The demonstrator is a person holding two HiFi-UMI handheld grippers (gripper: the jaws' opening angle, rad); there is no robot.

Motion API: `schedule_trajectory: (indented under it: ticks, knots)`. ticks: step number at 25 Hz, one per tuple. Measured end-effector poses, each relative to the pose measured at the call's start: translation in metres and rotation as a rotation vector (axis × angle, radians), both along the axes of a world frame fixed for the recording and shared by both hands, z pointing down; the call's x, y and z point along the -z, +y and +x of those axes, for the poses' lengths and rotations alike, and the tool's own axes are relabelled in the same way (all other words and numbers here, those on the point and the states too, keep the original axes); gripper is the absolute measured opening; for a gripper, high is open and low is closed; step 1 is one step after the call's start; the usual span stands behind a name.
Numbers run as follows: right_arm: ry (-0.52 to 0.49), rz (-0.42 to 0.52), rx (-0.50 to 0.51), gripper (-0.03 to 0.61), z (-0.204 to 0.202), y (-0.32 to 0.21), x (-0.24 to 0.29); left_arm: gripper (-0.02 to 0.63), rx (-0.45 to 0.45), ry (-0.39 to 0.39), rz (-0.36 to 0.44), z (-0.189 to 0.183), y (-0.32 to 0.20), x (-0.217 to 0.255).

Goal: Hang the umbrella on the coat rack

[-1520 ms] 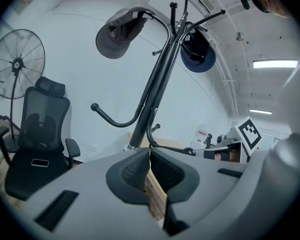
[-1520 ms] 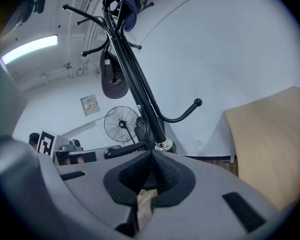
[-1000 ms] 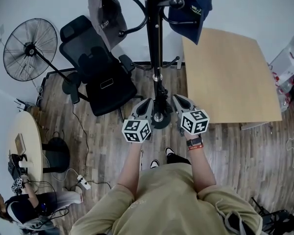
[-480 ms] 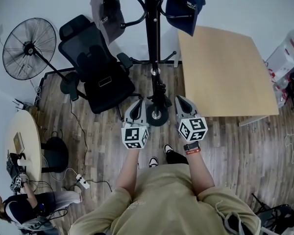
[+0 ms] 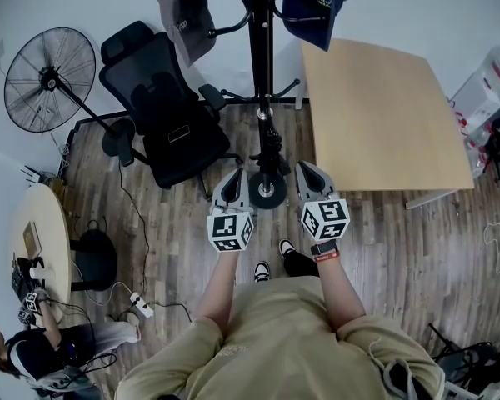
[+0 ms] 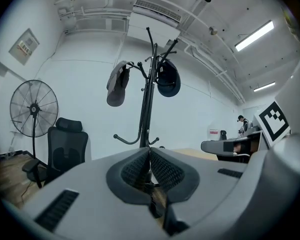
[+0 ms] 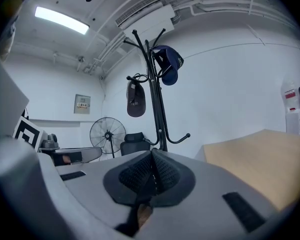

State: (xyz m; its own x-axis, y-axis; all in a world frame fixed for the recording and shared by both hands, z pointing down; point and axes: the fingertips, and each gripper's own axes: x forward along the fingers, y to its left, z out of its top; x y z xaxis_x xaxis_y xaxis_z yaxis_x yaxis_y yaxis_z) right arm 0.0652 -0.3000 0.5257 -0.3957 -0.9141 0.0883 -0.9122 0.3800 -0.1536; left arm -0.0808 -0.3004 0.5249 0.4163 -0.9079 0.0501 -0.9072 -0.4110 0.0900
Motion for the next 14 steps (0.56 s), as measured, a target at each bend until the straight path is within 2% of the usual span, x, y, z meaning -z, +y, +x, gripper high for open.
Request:
schedule_trajectory:
  ticks: [8, 14]
  knots:
    - [0.003, -0.031, 0.021, 0.015, 0.003, -0.006, -0.010, 0.025, -0.006, 0.010, -0.047, 0.008, -0.001, -0.015]
    - [-0.044, -0.016, 0.029, 0.014, -0.003, -0.017, -0.012, 0.025, 0.027, 0.014, -0.090, -0.008, -0.010, -0.030]
